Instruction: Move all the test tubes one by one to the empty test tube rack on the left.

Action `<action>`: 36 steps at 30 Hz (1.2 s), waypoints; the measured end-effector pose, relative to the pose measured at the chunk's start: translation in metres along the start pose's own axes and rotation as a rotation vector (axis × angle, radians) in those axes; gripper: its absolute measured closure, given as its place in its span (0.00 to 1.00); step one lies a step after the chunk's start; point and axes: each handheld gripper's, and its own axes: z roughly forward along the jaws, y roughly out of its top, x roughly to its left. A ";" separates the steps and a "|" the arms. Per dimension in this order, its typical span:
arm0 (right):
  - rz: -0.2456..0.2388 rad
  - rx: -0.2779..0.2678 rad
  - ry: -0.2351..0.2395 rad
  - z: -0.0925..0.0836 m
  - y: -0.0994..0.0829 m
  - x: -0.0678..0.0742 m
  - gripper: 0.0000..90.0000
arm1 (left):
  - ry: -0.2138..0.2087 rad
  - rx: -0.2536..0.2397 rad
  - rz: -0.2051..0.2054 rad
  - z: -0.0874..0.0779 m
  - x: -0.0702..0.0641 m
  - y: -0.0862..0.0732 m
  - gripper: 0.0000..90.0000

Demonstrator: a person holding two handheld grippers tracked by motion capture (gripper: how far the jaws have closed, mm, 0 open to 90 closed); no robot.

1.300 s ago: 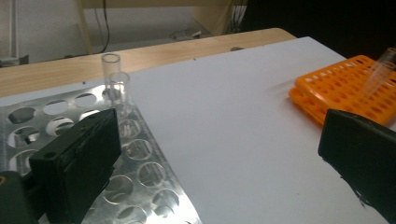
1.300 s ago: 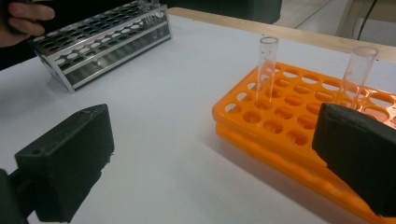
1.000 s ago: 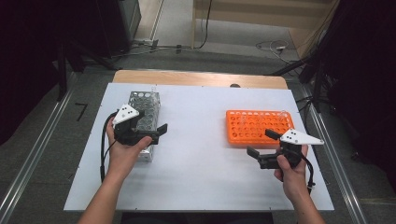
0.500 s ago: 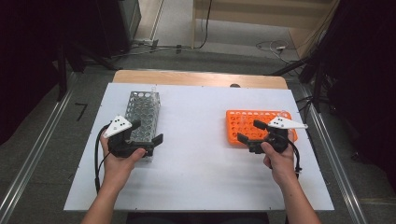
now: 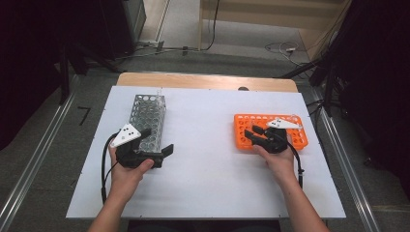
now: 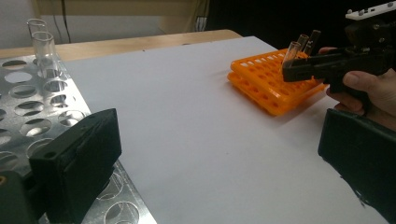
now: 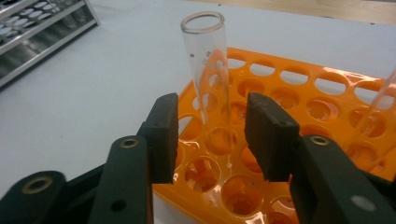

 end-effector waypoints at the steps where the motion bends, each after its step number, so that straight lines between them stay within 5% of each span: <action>1: 0.004 -0.002 -0.007 0.001 -0.001 0.000 0.62 | -0.004 0.006 -0.002 0.001 0.000 -0.001 0.00; 17: -0.022 -0.026 -0.082 0.007 -0.006 0.006 0.81 | -0.037 0.011 -0.001 0.006 -0.006 -0.002 0.00; 21: -0.014 -0.041 -0.070 0.004 -0.006 0.004 0.82 | -0.038 0.013 0.001 0.007 -0.007 -0.002 0.00; 36: -0.043 -0.158 -0.051 -0.031 0.016 0.009 0.82 | -0.059 0.006 0.017 0.006 -0.015 0.002 0.00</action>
